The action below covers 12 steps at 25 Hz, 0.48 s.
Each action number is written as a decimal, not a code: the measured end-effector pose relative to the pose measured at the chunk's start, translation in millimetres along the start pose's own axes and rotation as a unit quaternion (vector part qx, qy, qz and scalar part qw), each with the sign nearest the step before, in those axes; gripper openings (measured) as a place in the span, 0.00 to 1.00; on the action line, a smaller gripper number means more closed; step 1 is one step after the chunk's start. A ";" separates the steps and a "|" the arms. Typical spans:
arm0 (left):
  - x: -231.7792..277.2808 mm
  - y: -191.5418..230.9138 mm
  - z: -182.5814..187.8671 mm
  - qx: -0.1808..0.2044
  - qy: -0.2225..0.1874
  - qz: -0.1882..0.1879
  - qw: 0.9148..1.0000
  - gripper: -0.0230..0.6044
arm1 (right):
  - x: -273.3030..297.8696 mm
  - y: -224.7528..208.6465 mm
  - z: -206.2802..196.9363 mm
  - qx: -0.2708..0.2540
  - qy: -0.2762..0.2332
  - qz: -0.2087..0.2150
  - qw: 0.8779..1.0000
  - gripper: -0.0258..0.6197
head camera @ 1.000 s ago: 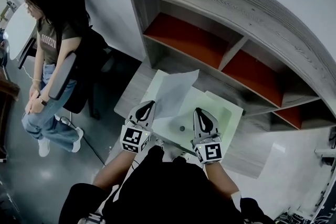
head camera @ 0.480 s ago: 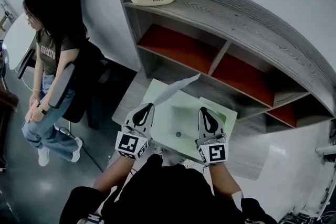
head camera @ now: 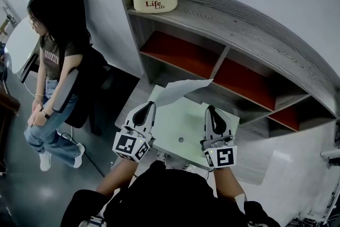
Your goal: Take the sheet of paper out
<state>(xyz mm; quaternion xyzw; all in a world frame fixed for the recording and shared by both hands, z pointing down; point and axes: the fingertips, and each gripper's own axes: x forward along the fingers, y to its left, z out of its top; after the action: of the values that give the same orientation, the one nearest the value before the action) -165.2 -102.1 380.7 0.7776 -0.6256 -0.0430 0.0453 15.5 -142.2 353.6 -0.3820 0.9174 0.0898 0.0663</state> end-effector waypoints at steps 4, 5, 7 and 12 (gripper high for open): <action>7.6 0.2 15.0 -0.010 -0.018 0.002 1.000 0.05 | 2.7 0.9 12.6 -0.002 -0.014 0.008 1.000 0.08; 9.2 0.4 18.0 -0.013 -0.021 0.002 1.000 0.05 | 3.5 0.7 15.0 -0.002 -0.015 0.008 1.000 0.08; 12.1 1.4 22.7 -0.019 -0.026 0.003 0.999 0.05 | 5.5 -0.1 20.5 -0.004 -0.017 0.005 1.000 0.08; 15.9 2.6 28.3 -0.028 -0.031 0.004 0.999 0.05 | 9.1 -1.3 30.4 -0.013 -0.018 0.004 1.000 0.08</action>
<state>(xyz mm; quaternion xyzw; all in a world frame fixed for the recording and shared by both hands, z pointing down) -167.9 -118.7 352.9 0.7720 -0.6281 -0.0848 0.0479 11.7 -142.9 322.0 -0.3771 0.9165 0.1085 0.0775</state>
